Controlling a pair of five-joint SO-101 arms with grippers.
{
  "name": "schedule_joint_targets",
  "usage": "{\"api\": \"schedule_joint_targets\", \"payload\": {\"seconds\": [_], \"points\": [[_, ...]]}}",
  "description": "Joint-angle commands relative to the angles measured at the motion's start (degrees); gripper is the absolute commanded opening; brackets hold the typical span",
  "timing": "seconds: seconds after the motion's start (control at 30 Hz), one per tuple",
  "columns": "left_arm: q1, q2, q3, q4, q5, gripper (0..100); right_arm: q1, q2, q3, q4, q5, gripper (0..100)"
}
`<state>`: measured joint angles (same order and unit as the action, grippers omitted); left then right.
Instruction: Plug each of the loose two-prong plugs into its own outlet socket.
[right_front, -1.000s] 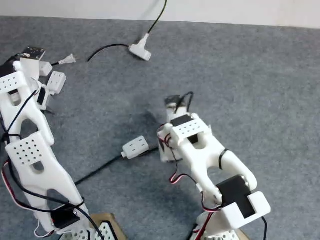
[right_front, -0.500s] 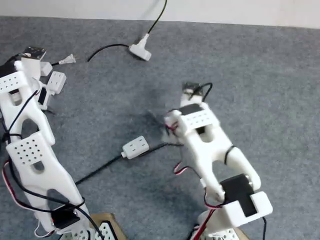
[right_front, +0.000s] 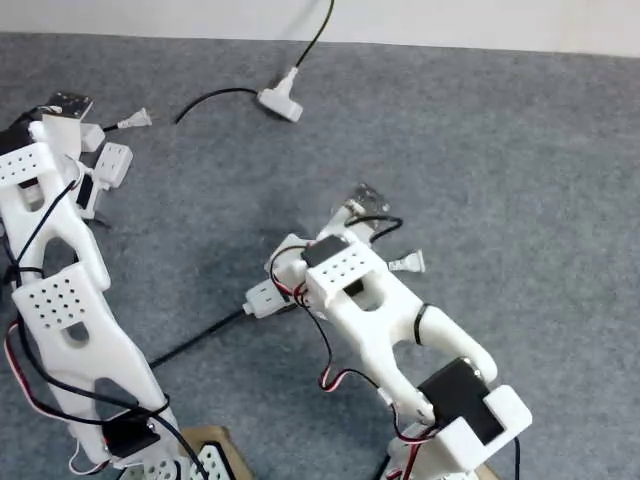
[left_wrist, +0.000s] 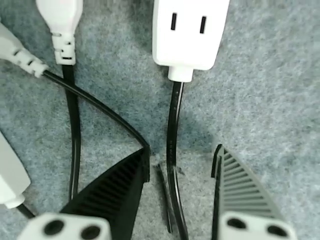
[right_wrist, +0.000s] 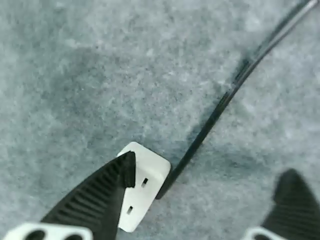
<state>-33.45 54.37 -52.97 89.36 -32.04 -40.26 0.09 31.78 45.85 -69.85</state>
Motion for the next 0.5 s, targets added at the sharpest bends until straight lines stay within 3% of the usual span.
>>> {"api": "schedule_joint_targets", "payload": {"seconds": [0.0, 0.23, 0.47], "points": [[-0.04, -0.75, -0.66, -0.53, -0.44, 22, 0.22, -0.40, 1.01, -3.65, -3.52, 44.1], [-0.75, -0.75, -0.66, -0.44, -0.44, 22, 3.03, -0.40, 1.10, -8.92, -4.13, 37.3], [-1.63, -0.75, -0.66, -0.70, -0.44, 22, 8.84, -0.40, 1.19, -8.84, -4.22, 36.9]]}}
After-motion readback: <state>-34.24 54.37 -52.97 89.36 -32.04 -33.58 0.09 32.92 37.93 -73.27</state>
